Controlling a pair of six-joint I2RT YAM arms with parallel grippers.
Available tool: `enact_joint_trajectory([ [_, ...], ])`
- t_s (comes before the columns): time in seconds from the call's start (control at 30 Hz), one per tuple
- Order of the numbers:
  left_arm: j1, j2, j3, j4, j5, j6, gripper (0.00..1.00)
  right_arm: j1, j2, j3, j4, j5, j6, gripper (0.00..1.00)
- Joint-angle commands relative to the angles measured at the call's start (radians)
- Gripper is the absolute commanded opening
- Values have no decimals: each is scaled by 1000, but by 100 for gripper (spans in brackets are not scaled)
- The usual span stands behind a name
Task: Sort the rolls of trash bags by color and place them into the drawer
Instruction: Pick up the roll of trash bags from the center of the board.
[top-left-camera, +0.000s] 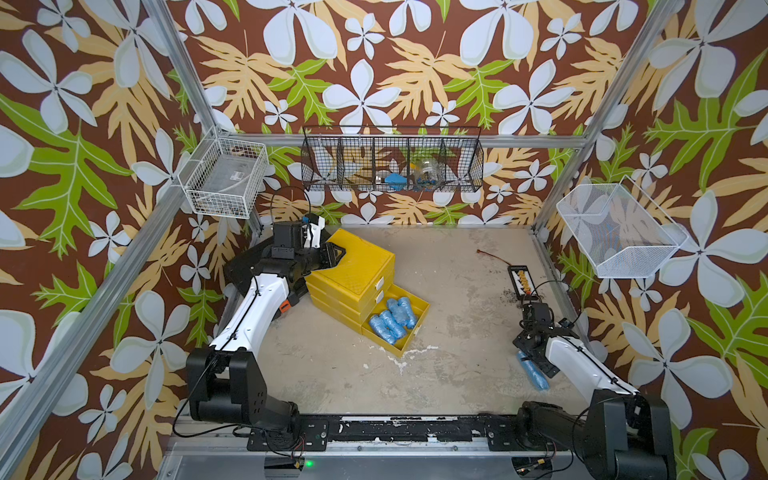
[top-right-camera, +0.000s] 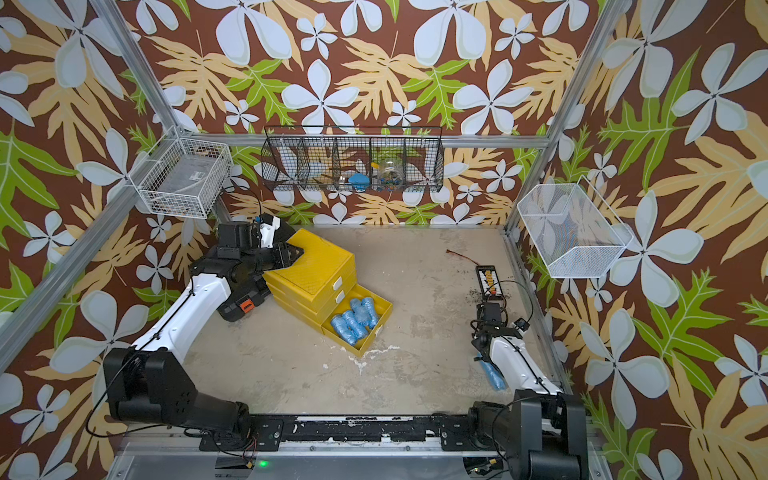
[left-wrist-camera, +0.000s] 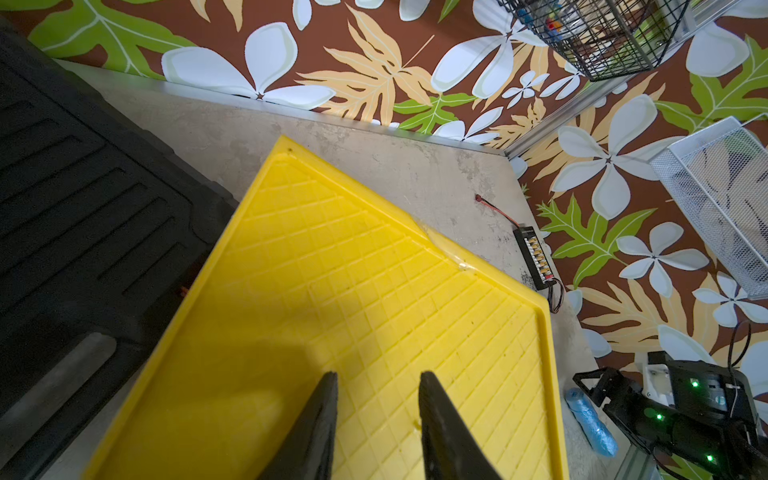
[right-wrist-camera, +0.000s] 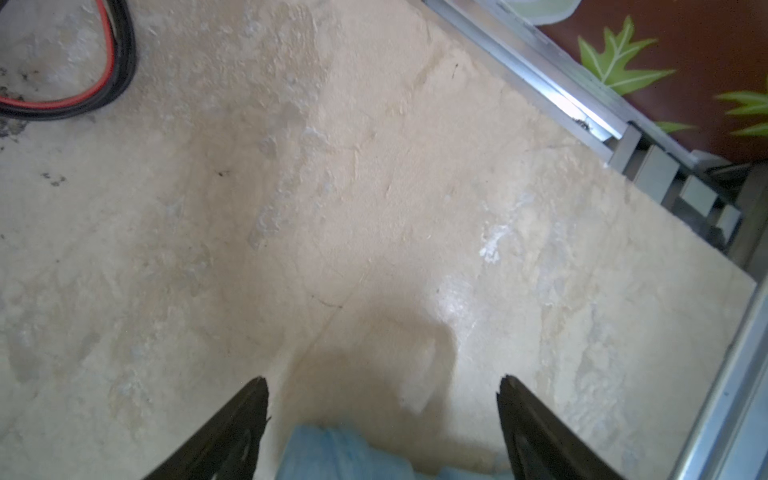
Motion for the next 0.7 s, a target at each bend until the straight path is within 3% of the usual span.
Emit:
enact_joint_trajectory([
  [0.0,1,7,15,-50,-12,5,37,0,-23,-16,-27,-57,54,88],
  [0.4,1,1,22,-59,-15,10,37,1,-13,-81,18,-204,83,82],
  [0.57,1,1,15,-56,-17,12,37,-1,-24,-103,43,-256,78,71],
  [0.67,1,-2,14,-58,-18,12,37,1,-30,-129,62,-284,85,57],
])
